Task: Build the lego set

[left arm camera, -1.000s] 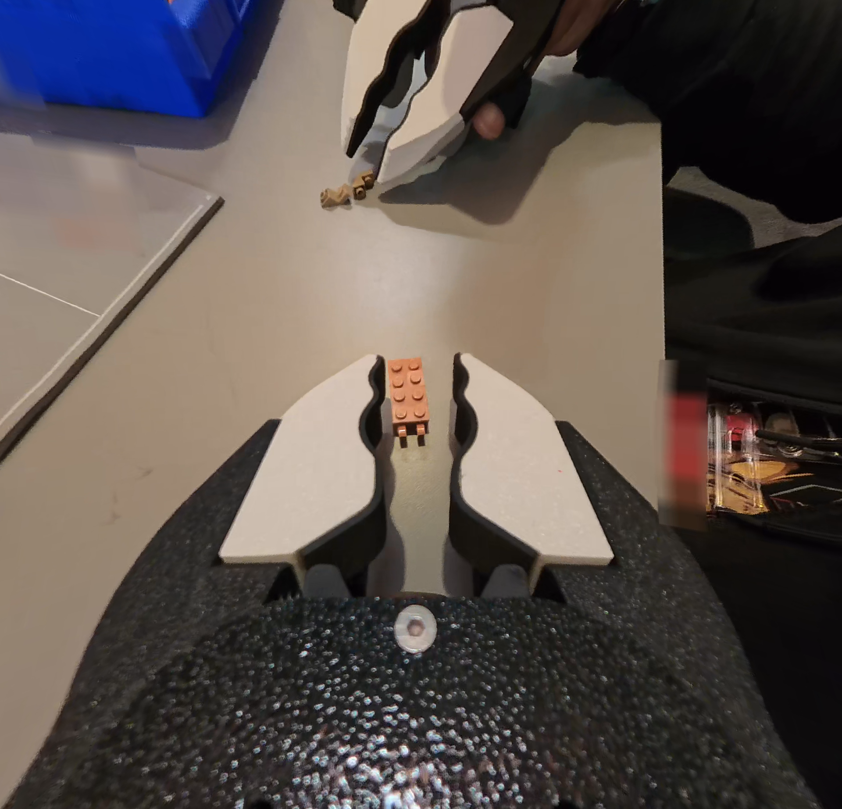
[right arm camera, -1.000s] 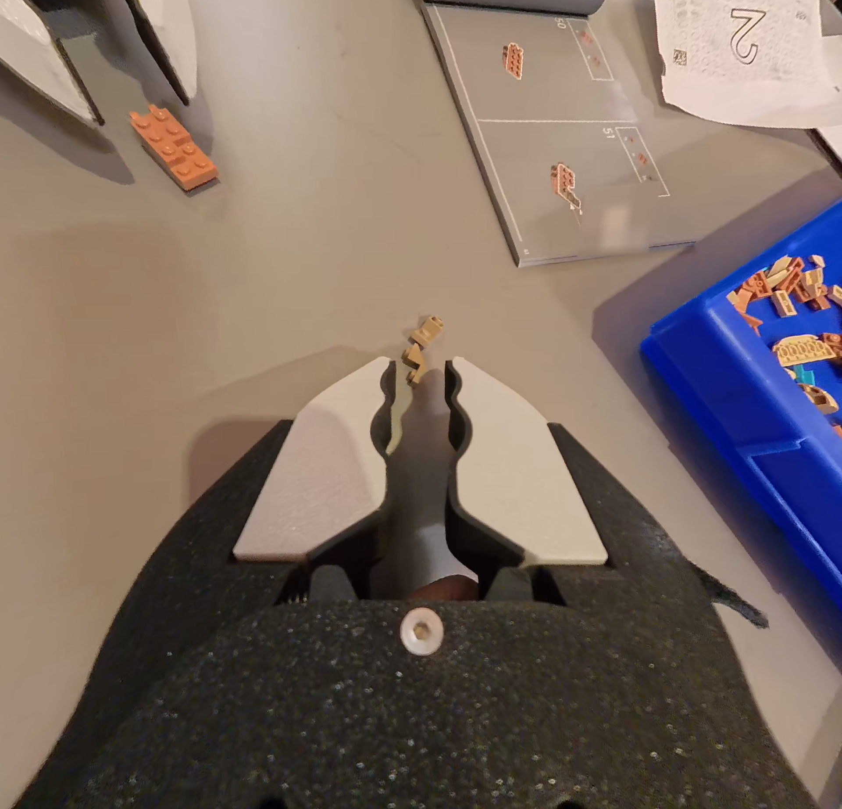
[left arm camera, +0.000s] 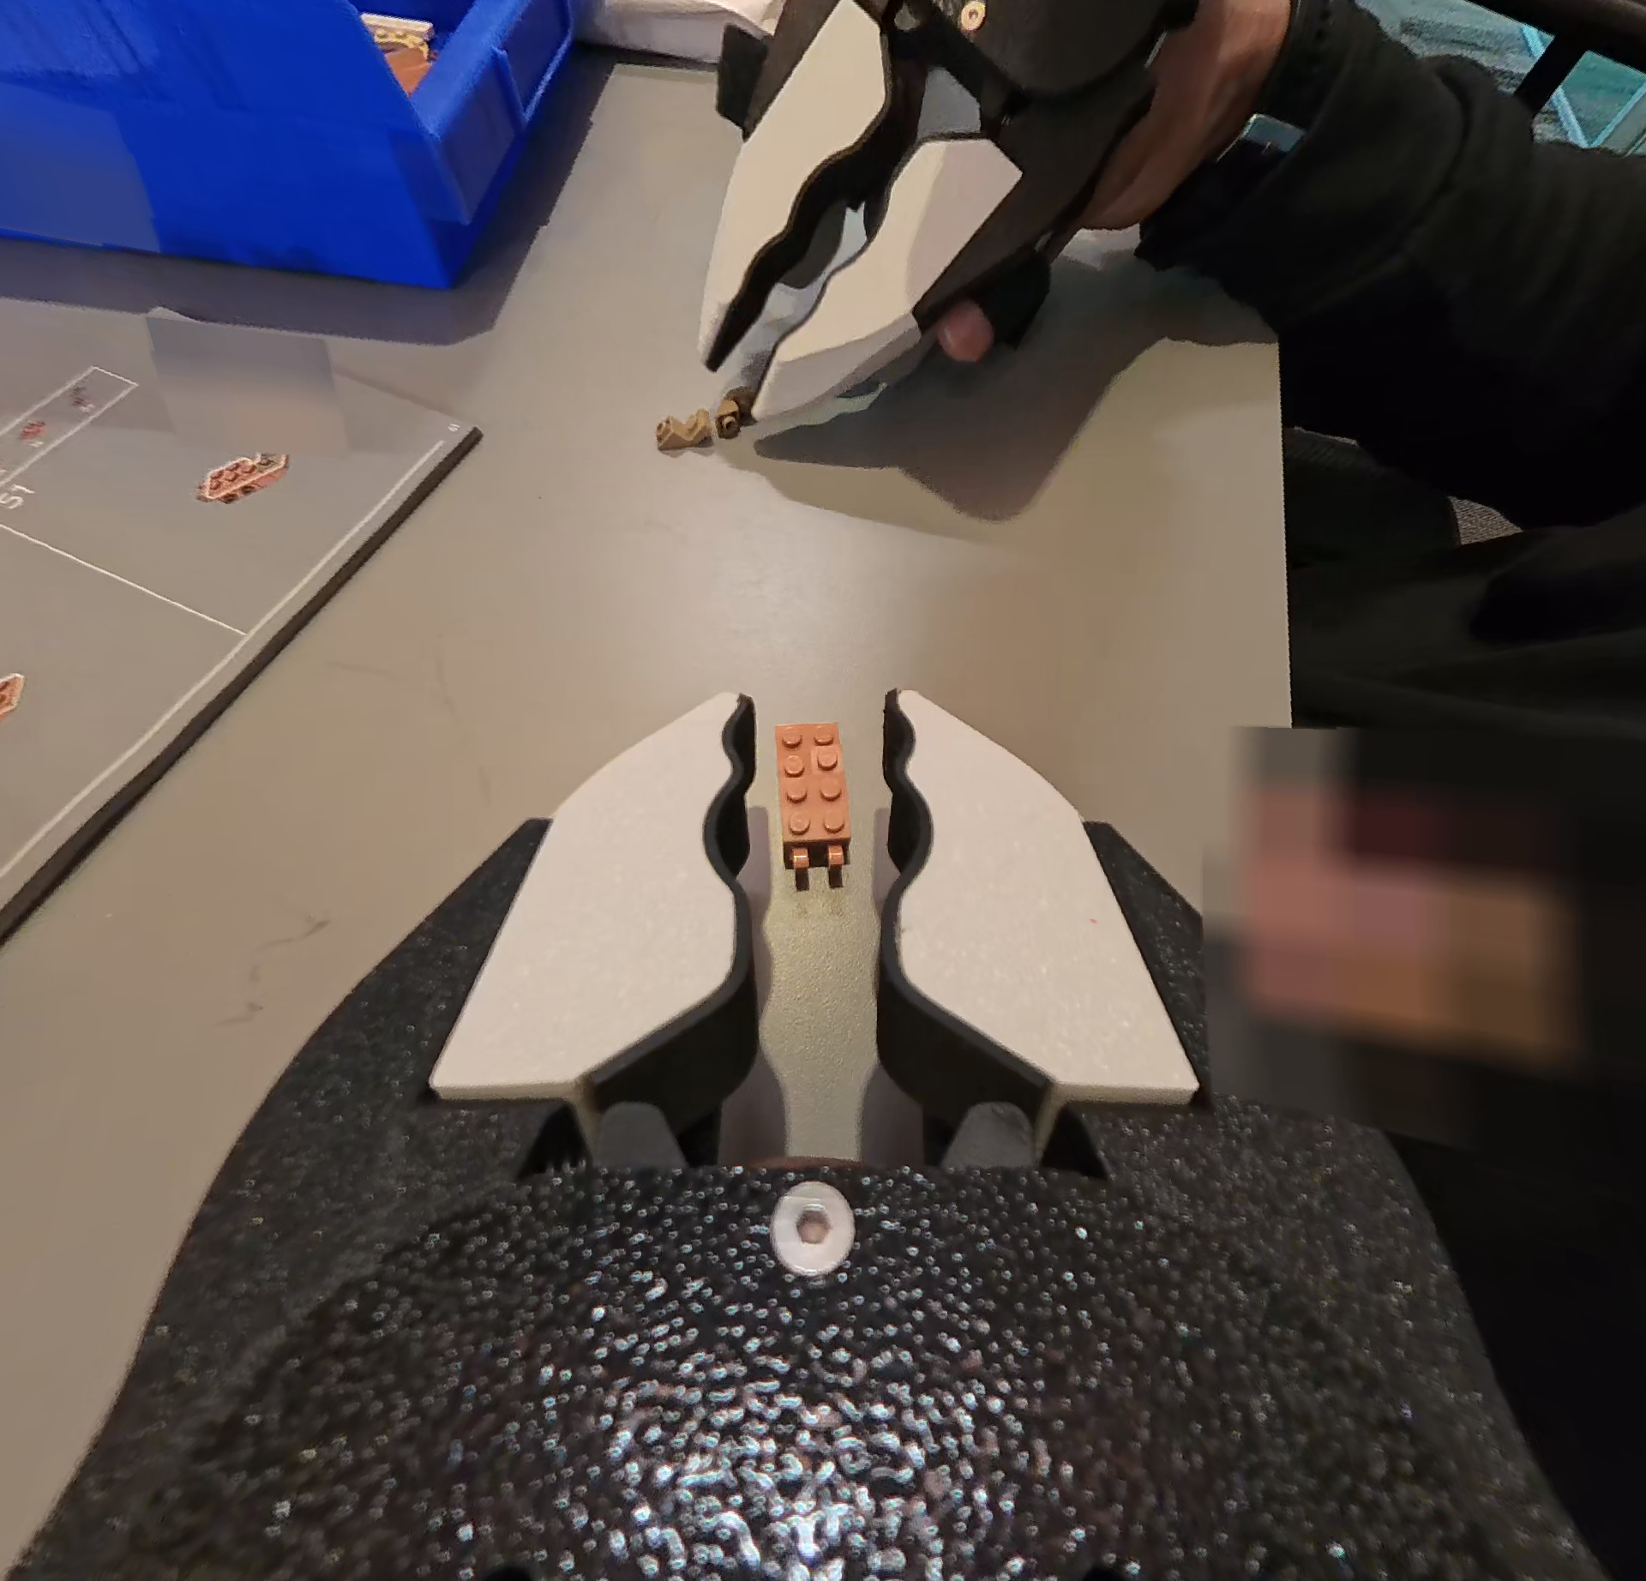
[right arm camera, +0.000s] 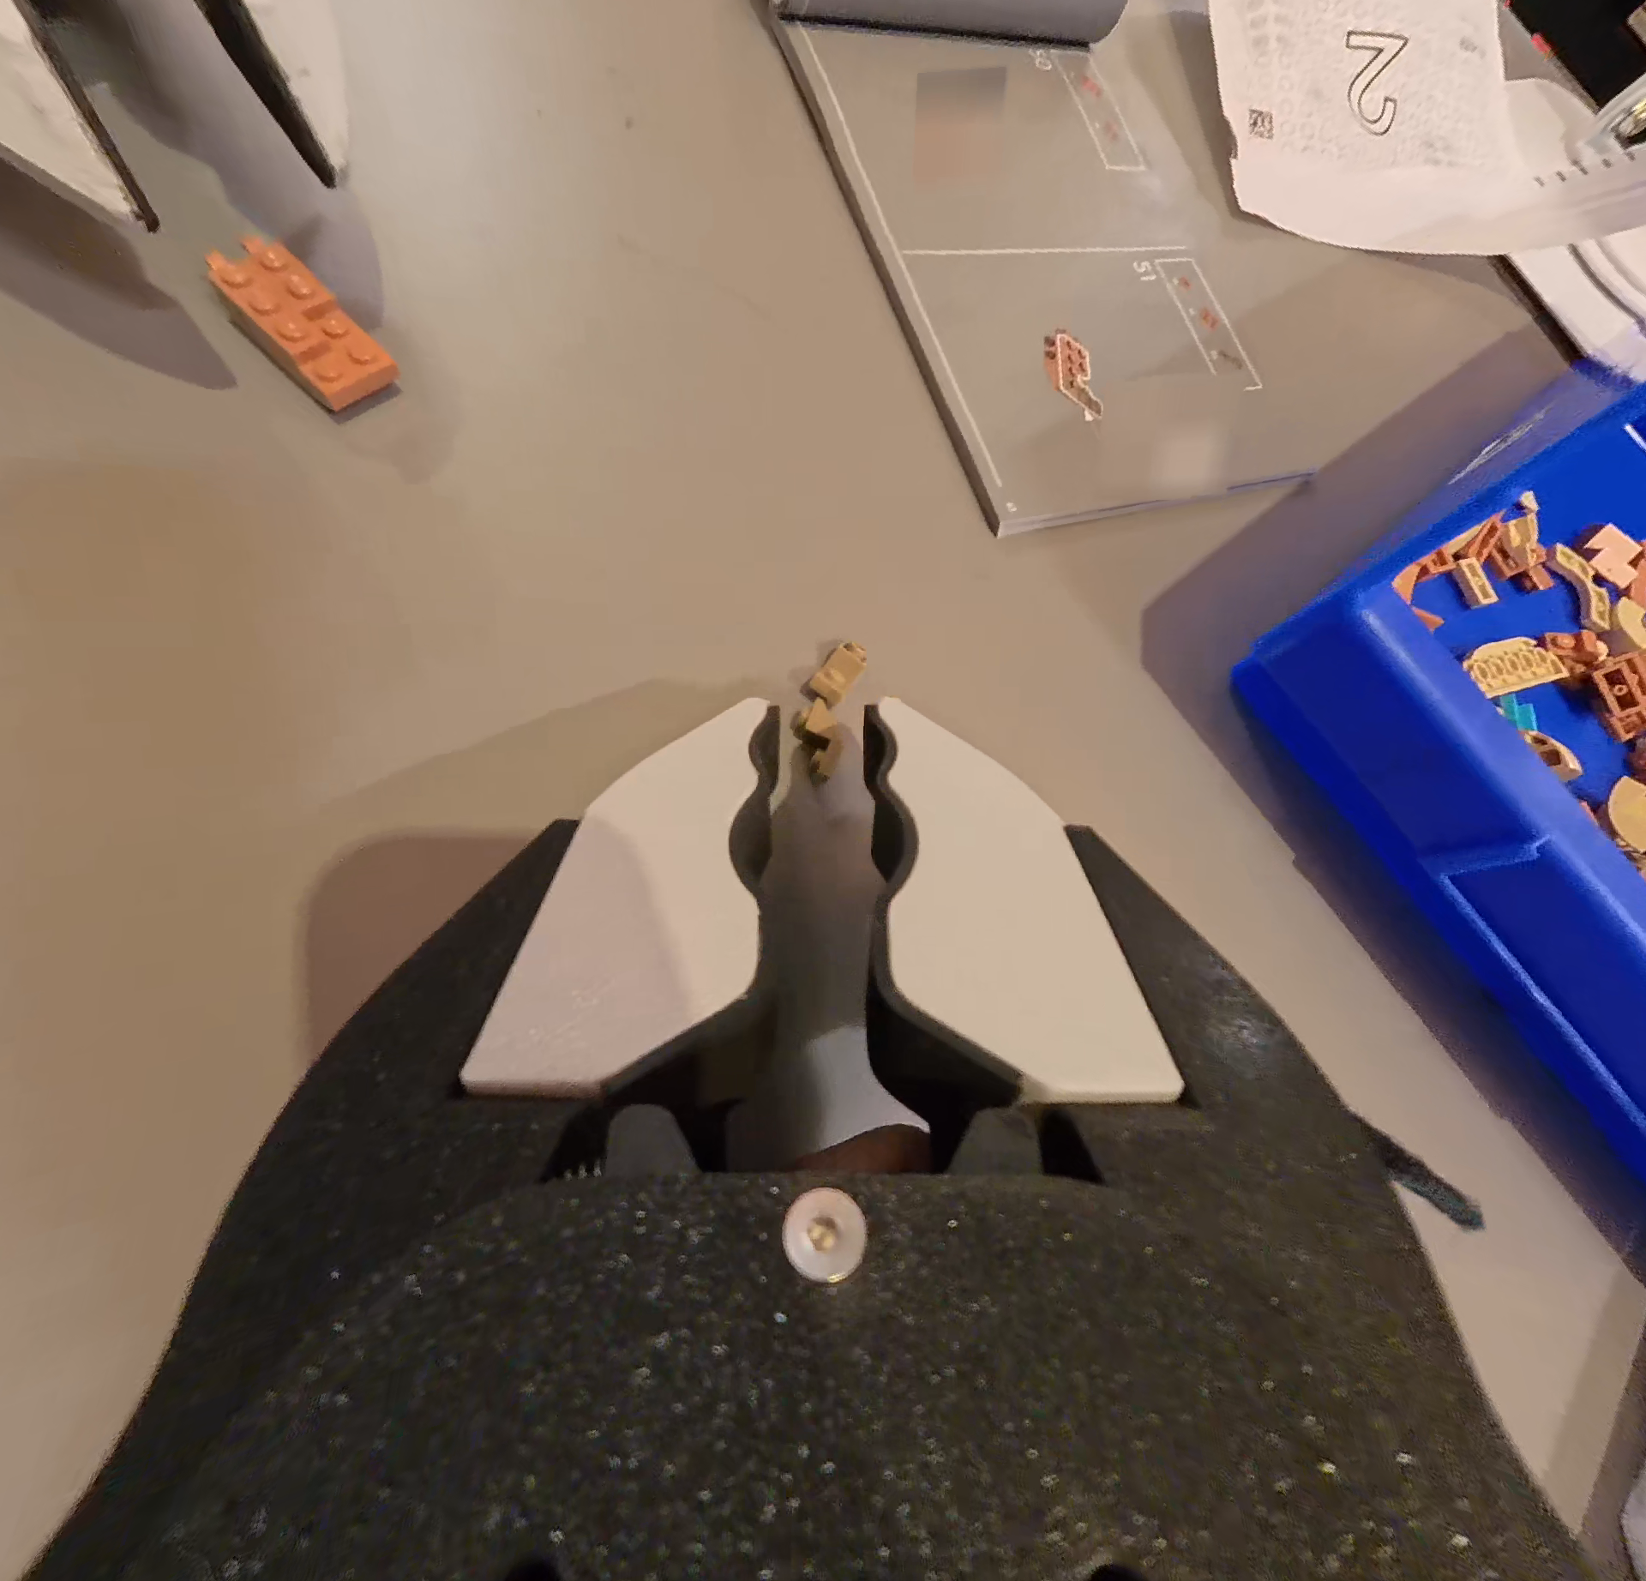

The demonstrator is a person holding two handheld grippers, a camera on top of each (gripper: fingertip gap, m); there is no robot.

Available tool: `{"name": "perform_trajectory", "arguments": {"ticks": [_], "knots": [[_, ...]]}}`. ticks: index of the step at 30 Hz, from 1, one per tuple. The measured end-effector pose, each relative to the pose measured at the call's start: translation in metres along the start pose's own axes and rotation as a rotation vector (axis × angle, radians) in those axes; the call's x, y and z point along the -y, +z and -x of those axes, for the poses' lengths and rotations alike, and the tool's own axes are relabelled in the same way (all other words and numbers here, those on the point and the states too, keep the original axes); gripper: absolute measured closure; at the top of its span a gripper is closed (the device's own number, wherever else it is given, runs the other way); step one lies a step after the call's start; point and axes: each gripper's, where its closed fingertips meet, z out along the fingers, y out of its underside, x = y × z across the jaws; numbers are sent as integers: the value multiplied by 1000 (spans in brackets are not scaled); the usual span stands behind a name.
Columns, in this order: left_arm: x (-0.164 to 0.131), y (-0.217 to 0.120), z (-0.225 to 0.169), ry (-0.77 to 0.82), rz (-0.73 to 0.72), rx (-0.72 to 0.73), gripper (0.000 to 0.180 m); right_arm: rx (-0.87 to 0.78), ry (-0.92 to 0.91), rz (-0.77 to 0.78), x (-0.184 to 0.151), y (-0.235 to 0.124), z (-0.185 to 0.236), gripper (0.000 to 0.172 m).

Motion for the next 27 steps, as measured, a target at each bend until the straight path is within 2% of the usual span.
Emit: {"name": "perform_trajectory", "arguments": {"ticks": [4,10,21,27], "knots": [[0,1,-1,0,0,-1,154,15,21,7,-1,1,0,154],[0,2,-1,0,1,-4,154,43,19,23,-2,3,3,172],[1,0,-1,-4,-10,-6,154,67,13,-34,4,-4,6,171],[4,-2,0,3,-30,4,155,56,34,-27,3,-3,2,155]]}}
